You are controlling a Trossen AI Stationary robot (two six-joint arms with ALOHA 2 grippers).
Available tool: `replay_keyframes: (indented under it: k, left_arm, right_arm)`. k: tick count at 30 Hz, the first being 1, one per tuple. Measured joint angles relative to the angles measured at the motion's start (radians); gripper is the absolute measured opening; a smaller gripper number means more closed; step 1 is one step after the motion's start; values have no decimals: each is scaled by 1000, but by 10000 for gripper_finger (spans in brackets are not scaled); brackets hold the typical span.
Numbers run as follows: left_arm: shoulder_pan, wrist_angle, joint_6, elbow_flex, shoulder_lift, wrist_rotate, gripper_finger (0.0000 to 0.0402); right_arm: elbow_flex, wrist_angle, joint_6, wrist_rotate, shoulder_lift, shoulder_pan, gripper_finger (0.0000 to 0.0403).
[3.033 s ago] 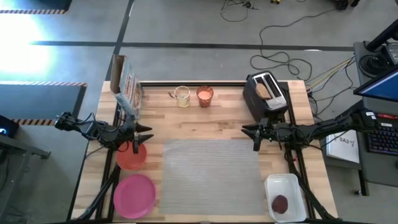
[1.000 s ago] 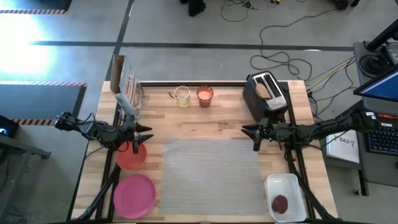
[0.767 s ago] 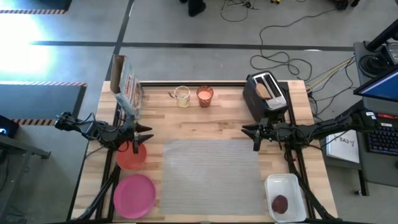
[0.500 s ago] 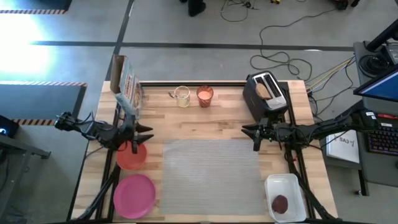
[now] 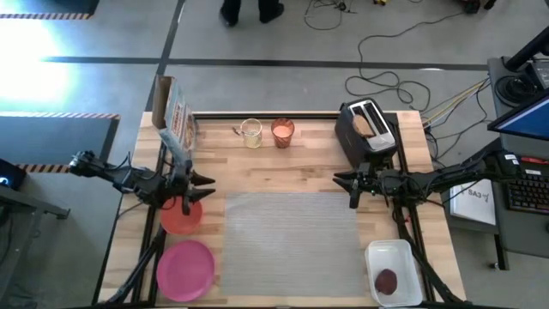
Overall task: Arrange a breakfast setting
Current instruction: Put the red bowl on the gray placemat
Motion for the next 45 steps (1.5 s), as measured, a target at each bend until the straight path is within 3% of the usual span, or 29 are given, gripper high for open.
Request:
replay_keyframes:
  k: [4, 11, 17, 27, 36, 45]
  left_arm:
    - [0, -2, 72, 74, 106, -1, 155]
    - [0, -5, 65, 157, 276, -26, 155]
    - [0, 26, -87, 229, 419, -72, 155]
    - [0, -248, -152, 418, 639, -90, 155]
    - [1, -479, -275, 552, 761, 28, 156]
    - [0, -570, -333, 606, 841, 133, 176]
  right_arm:
    - [0, 0, 0, 0, 0, 0, 86]
    - [0, 0, 0, 0, 0, 0, 86]
    - [0, 0, 0, 0, 0, 0, 86]
    - [0, 0, 0, 0, 0, 0, 86]
    - [0, 0, 0, 0, 0, 0, 86]
    - [0, 0, 0, 0, 0, 0, 86]
